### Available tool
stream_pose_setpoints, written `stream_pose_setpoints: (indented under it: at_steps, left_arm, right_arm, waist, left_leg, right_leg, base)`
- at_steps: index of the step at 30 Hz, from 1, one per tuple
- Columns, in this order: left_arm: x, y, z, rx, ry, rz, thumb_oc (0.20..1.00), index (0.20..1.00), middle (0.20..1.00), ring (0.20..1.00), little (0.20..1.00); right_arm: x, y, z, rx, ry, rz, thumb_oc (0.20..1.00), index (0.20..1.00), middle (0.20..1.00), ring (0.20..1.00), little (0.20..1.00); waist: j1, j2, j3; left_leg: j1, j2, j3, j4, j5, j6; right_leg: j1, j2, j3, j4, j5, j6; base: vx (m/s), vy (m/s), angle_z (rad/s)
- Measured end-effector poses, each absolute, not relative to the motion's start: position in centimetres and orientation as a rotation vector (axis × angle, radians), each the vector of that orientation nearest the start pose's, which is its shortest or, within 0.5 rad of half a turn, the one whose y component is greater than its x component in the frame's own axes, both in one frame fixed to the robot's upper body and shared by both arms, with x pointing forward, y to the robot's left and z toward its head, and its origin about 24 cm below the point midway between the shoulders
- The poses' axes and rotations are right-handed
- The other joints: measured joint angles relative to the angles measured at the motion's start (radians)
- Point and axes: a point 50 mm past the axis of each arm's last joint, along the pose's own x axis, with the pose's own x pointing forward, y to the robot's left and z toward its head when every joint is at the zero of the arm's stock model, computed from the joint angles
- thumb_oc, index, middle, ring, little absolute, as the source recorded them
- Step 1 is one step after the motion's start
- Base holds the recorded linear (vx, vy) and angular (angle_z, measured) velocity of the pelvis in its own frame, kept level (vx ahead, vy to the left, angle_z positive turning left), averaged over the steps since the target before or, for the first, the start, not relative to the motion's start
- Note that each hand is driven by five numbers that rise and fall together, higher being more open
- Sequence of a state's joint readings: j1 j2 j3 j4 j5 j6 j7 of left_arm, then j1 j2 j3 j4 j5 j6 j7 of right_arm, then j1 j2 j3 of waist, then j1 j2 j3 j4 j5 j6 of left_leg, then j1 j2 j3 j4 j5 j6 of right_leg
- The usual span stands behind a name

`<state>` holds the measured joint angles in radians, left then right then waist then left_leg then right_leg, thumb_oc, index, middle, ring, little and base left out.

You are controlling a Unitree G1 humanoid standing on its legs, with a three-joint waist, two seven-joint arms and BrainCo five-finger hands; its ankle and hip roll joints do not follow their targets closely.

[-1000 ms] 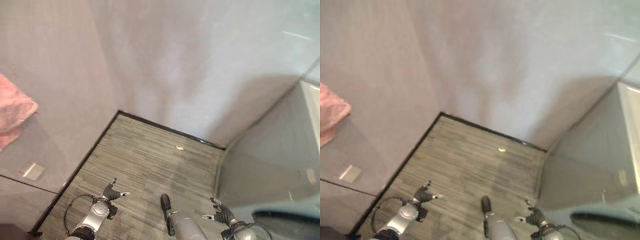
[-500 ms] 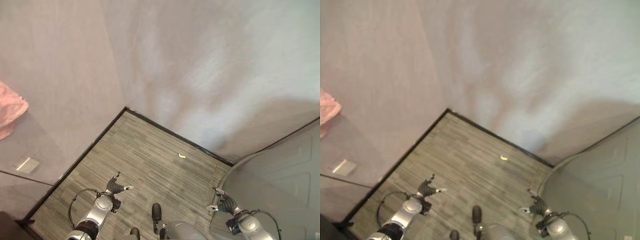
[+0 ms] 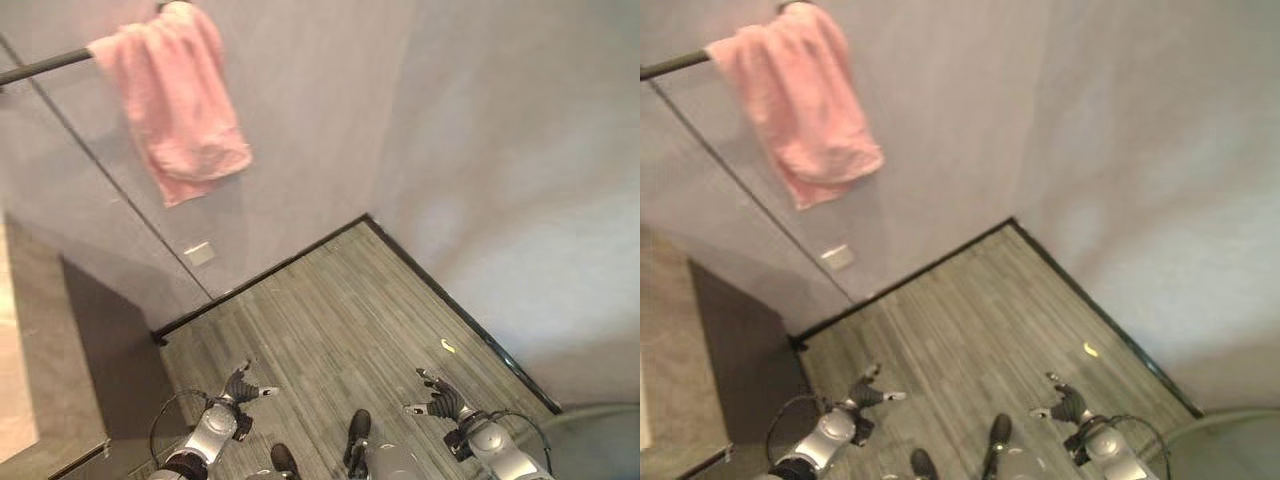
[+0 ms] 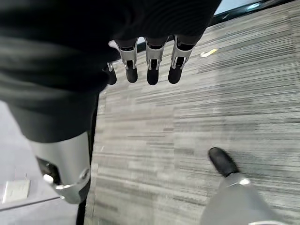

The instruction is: Put brush and paste in cup on sink, flatten towel.

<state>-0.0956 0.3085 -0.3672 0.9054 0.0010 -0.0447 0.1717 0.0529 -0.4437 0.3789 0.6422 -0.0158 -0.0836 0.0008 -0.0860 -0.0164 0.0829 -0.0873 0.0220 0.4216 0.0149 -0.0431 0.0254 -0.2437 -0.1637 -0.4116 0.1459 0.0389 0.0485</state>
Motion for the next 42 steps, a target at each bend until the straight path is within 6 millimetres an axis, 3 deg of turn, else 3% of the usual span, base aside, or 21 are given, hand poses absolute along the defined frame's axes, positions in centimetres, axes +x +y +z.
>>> stream_pose_setpoints:
  at_steps: [2, 4, 5, 7, 10, 11, 13, 14, 15, 16, 17, 18, 22, 25, 27, 35, 42]
  left_arm:
    - [18.2, 22.1, -11.5, 0.552, 0.771, -0.045, 1.0, 1.0, 1.0, 1.0, 1.0]
    - [18.2, 22.9, -11.3, 0.572, 0.774, -0.036, 1.0, 1.0, 1.0, 1.0, 1.0]
    - [18.3, 23.1, -11.1, 0.579, 0.769, -0.032, 1.0, 1.0, 1.0, 1.0, 1.0]
    - [18.8, 23.2, -10.9, 0.591, 0.755, -0.037, 1.0, 1.0, 1.0, 1.0, 1.0]
    - [18.2, 23.8, -11.1, 0.601, 0.776, -0.036, 1.0, 1.0, 1.0, 1.0, 1.0]
    - [18.2, 23.7, -11.1, 0.603, 0.777, -0.041, 1.0, 1.0, 1.0, 1.0, 1.0]
    - [18.2, 23.7, -11.1, 0.6, 0.775, -0.039, 1.0, 1.0, 1.0, 1.0, 1.0]
    - [18.2, 23.6, -11.1, 0.596, 0.776, -0.041, 1.0, 1.0, 1.0, 1.0, 1.0]
    - [18.3, 23.4, -11.2, 0.59, 0.777, -0.048, 1.0, 1.0, 1.0, 1.0, 1.0]
    - [18.5, 23.2, -11.0, 0.587, 0.769, -0.058, 1.0, 1.0, 1.0, 1.0, 1.0]
    - [18.4, 22.8, -11.3, 0.573, 0.774, -0.061, 1.0, 1.0, 1.0, 1.0, 1.0]
    - [18.1, 22.2, -11.7, 0.557, 0.787, -0.07, 1.0, 1.0, 1.0, 1.0, 1.0]
    - [17.6, 21.3, -12.2, 0.515, 0.803, -0.07, 1.0, 1.0, 1.0, 1.0, 1.0]
    - [17.7, 20.9, -12.2, 0.503, 0.802, -0.075, 1.0, 1.0, 1.0, 1.0, 1.0]
    - [17.5, 21.0, -12.3, 0.502, 0.807, -0.073, 1.0, 1.0, 1.0, 1.0, 1.0]
    - [16.3, 21.4, -12.9, 0.503, 0.851, -0.066, 1.0, 1.0, 1.0, 1.0, 1.0]
    - [16.4, 21.5, -12.6, 0.504, 0.829, -0.067, 1.0, 1.0, 1.0, 1.0, 1.0]
  right_arm:
    - [17.0, -21.5, -10.1, -0.512, 0.693, 0.255, 1.0, 1.0, 1.0, 1.0, 1.0]
    - [16.8, -20.9, -10.3, -0.491, 0.692, 0.261, 1.0, 1.0, 1.0, 1.0, 1.0]
    - [16.7, -20.8, -10.3, -0.486, 0.694, 0.262, 1.0, 1.0, 1.0, 1.0, 1.0]
    - [16.5, -20.7, -10.7, -0.48, 0.71, 0.262, 1.0, 1.0, 1.0, 1.0, 1.0]
    - [16.8, -20.5, -10.6, -0.475, 0.7, 0.261, 1.0, 1.0, 1.0, 1.0, 1.0]
    - [17.0, -20.5, -10.6, -0.47, 0.7, 0.258, 1.0, 1.0, 1.0, 1.0, 1.0]
    - [17.6, -20.1, -10.6, -0.482, 0.698, 0.278, 1.0, 1.0, 1.0, 1.0, 1.0]
    - [17.4, -20.0, -10.9, -0.483, 0.71, 0.284, 1.0, 1.0, 1.0, 1.0, 1.0]
    - [16.9, -19.8, -11.4, -0.487, 0.738, 0.294, 1.0, 1.0, 1.0, 1.0, 1.0]
    - [15.7, -19.8, -12.0, -0.481, 0.779, 0.298, 1.0, 1.0, 1.0, 1.0, 1.0]
    - [15.3, -20.1, -12.5, -0.499, 0.811, 0.302, 1.0, 1.0, 1.0, 1.0, 1.0]
    - [15.1, -20.6, -12.8, -0.537, 0.844, 0.314, 1.0, 1.0, 1.0, 1.0, 1.0]
    - [17.5, -22.1, -11.3, -0.597, 0.777, 0.276, 1.0, 1.0, 1.0, 1.0, 1.0]
    - [18.0, -23.1, -10.8, -0.632, 0.765, 0.256, 1.0, 1.0, 1.0, 1.0, 1.0]
    - [17.9, -23.3, -10.8, -0.634, 0.766, 0.245, 1.0, 1.0, 1.0, 1.0, 1.0]
    - [16.1, -22.4, -11.8, -0.596, 0.81, 0.26, 1.0, 1.0, 1.0, 1.0, 1.0]
    - [16.4, -21.5, -11.8, -0.562, 0.793, 0.262, 1.0, 1.0, 1.0, 1.0, 1.0]
  waist:
    - [0.0, -0.016, -0.01]
    - [0.002, -0.026, -0.012]
    - [0.002, -0.028, -0.01]
    - [-0.028, -0.022, -0.007]
    - [-0.015, -0.048, -0.024]
    - [-0.01, -0.05, -0.029]
    - [0.011, -0.048, -0.027]
    - [0.016, -0.049, -0.028]
    - [0.013, -0.052, -0.029]
    - [0.0, -0.071, -0.03]
    - [0.003, -0.055, -0.027]
    - [0.02, -0.035, -0.033]
    - [0.036, -0.001, -0.055]
    - [0.041, 0.005, -0.059]
    - [0.047, 0.007, -0.061]
    - [0.043, 0.012, -0.075]
    - [0.044, 0.004, -0.079]
  left_leg:
    - [0.022, -0.018, -0.001, -0.034, 0.014, 0.017]
    - [0.012, -0.023, -0.037, -0.024, 0.017, 0.02]
    - [0.01, -0.022, -0.058, -0.021, 0.017, 0.02]
    - [0.019, -0.019, -0.15, -0.031, 0.025, 0.03]
    - [0.052, -0.03, -0.166, -0.057, 0.029, 0.028]
    - [0.052, -0.027, -0.165, -0.057, 0.027, 0.022]
    - [0.051, -0.013, -0.166, -0.06, 0.017, 0.021]
    - [0.053, -0.003, -0.171, -0.062, 0.015, 0.017]
    - [0.057, 0.0, -0.193, -0.065, 0.024, -0.002]
    - [0.074, -0.005, -0.231, -0.067, 0.034, -0.025]
    - [0.092, 0.012, -0.248, -0.076, 0.039, -0.039]
    - [0.105, 0.052, -0.249, -0.072, 0.036, -0.058]
    - [0.103, 0.118, -0.255, -0.069, 0.034, -0.067]
    - [0.1, 0.137, -0.273, -0.065, 0.038, -0.077]
    - [0.1, 0.146, -0.276, -0.065, 0.035, -0.105]
    - [0.105, 0.1, -0.28, -0.087, 0.032, -0.118]
    - [0.121, 0.051, -0.272, -0.087, 0.012, -0.084]
  right_leg:
    - [-0.003, -0.014, 0.011, 0.017, 0.0, 0.011]
    - [-0.002, -0.019, 0.07, 0.041, -0.004, 0.019]
    - [-0.001, -0.02, 0.114, 0.06, -0.012, 0.032]
    - [0.001, 0.046, 0.366, 0.122, -0.078, 0.089]
    - [-0.006, 0.056, 0.43, 0.105, -0.092, 0.087]
    - [-0.006, 0.047, 0.426, 0.068, -0.086, 0.091]
    - [-0.021, 0.001, 0.325, -0.025, -0.041, 0.107]
    - [-0.024, -0.006, 0.309, -0.07, -0.01, 0.114]
    - [-0.005, -0.012, 0.304, -0.123, 0.03, 0.119]
    - [0.036, -0.02, 0.31, -0.158, 0.11, 0.116]
    - [0.057, 0.002, 0.293, -0.159, 0.115, 0.081]
    - [0.096, 0.038, 0.286, -0.192, 0.1, 0.068]
    - [0.126, 0.103, 0.259, -0.232, 0.094, 0.047]
    - [0.136, 0.12, 0.236, -0.232, 0.086, 0.033]
    - [0.139, 0.127, 0.23, -0.231, 0.084, 0.03]
    - [0.136, 0.086, 0.232, -0.231, 0.089, 0.039]
    - [0.115, 0.037, 0.247, -0.164, 0.078, 0.057]
  base:
    - [-0.08, 0.012, 0.21]
    - [0.0, 0.001, 0.45]
    - [0.05, 0.003, 0.66]
    - [0.08, 0.011, 1.0]
    - [0.08, -0.099, 0.34]
    - [0.09, -0.101, 0.0]
    - [0.11, -0.077, -0.14]
    - [0.06, -0.068, 0.05]
    - [0.04, -0.135, 0.67]
    - [0.05, -0.135, 0.81]
    - [0.12, -0.184, 0.67]
    - [0.12, -0.133, 0.18]
    - [0.09, -0.11, 0.07]
    - [0.04, -0.059, 0.15]
    - [0.07, -0.042, 0.11]
    - [0.03, 0.035, 0.04]
    - [-0.01, 0.158, -0.05]
